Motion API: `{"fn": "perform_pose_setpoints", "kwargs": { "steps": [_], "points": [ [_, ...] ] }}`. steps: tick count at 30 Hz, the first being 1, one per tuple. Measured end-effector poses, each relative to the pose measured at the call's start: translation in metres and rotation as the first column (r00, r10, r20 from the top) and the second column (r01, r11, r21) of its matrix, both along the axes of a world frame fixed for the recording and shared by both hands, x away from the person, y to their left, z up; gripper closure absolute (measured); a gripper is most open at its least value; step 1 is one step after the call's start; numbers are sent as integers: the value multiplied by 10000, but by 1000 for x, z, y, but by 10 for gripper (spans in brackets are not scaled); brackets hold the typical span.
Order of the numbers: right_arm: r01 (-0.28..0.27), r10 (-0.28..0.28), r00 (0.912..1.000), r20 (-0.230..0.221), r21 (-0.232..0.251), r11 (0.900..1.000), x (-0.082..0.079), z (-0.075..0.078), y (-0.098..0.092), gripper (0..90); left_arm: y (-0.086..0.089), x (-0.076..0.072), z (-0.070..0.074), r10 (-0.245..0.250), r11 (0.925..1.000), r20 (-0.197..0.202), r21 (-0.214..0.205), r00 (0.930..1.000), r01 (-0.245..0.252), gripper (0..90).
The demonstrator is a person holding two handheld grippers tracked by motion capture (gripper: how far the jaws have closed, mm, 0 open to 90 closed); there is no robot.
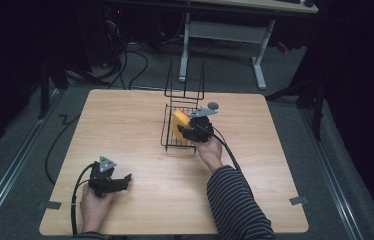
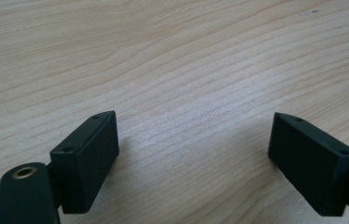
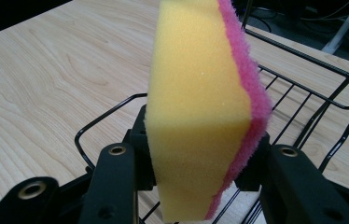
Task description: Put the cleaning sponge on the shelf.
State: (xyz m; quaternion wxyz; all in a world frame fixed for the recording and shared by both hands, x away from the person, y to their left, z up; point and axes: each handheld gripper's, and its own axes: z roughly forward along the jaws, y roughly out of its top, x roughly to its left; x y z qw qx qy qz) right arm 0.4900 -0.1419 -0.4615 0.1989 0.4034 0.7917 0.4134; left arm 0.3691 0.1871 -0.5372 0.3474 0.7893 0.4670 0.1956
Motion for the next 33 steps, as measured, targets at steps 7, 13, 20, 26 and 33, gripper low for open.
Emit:
{"fn": "perform_pose_setpoints", "kwargs": {
  "steps": [7, 13, 20, 26, 33],
  "points": [
    [63, -62, 9999, -143, 111, 9999, 2, -1, -1, 599, 0, 0, 0, 1, 10000, -1, -1, 10000, -1, 168],
    [77, -76, 9999, -120, 106, 9999, 2, -1, 0, 568, 0, 0, 0, -1, 10000, 0, 1, 10000, 1, 168],
    [-2, 4, 9997, -251, 53, 10000, 3, -2, -2, 472, 0, 0, 0, 0, 10000, 0, 0, 10000, 0, 168],
    [-27, 35, 9993, -378, 209, 9998, 2, -1, -2, 428, 0, 0, 0, 2, 10000, 1, -1, 10000, -2, 168],
    [86, -59, 9987, -512, 514, 9986, 1, 4, -8, 347, 0, 0, 0, 0, 10000, 2, -2, 10000, 0, 168]
  ]
}}
